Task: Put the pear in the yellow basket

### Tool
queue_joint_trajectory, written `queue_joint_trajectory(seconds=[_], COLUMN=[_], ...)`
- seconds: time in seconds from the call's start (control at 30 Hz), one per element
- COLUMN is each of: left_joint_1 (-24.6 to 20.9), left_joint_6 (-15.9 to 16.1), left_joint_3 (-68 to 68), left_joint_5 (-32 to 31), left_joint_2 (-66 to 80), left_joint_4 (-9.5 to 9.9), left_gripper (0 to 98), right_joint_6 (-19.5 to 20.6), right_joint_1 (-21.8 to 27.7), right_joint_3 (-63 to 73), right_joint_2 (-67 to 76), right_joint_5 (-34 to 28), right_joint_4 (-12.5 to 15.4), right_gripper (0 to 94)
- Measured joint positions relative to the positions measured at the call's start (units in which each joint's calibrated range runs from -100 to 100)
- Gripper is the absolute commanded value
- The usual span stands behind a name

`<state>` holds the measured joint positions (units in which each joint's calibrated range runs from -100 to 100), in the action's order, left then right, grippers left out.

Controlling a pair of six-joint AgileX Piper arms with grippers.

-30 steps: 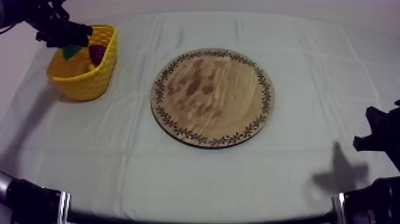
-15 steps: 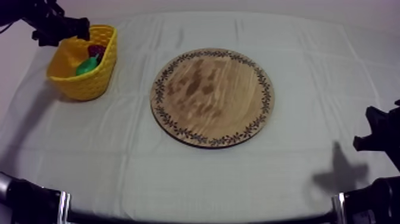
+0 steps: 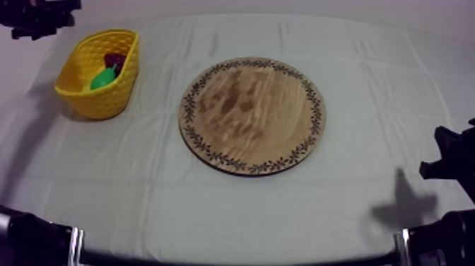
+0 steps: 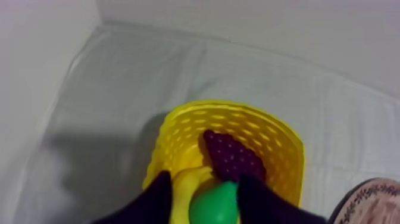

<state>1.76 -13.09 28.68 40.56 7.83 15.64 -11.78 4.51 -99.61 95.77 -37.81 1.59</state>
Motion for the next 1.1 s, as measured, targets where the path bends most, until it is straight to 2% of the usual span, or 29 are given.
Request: queue_joint_trajectory(seconds=[0.2,0.43,0.73,0.83,1.1], left_joint_1=[-2.31,-3.43,-2.06,-1.36,-1.41], left_joint_6=[-0.48,-0.54,-0.48,-0.47,1.14], left_joint_3=[10.13,24.02,43.43,50.32,63.16], left_joint_5=[-10.18,-17.43,-18.62,-17.36,-16.26], left_joint_2=[12.14,28.34,52.81,60.94,77.2], left_joint_4=[0.0,0.0,-0.05,-0.1,-0.23], left_gripper=[4.3,0.4,0.0,0.0,0.0], right_joint_6=[0.0,0.0,0.0,0.0,0.0], right_joint_1=[0.0,0.0,-0.03,-0.03,-0.03], right_joint_3=[0.0,0.0,0.0,0.0,0.0], right_joint_2=[0.0,0.0,0.0,0.0,0.0], right_joint_5=[0.0,0.0,0.0,0.0,0.0], right_joint_4=[0.0,0.0,0.0,0.0,0.0], right_gripper=[0.5,0.5,0.5,0.5,0.5])
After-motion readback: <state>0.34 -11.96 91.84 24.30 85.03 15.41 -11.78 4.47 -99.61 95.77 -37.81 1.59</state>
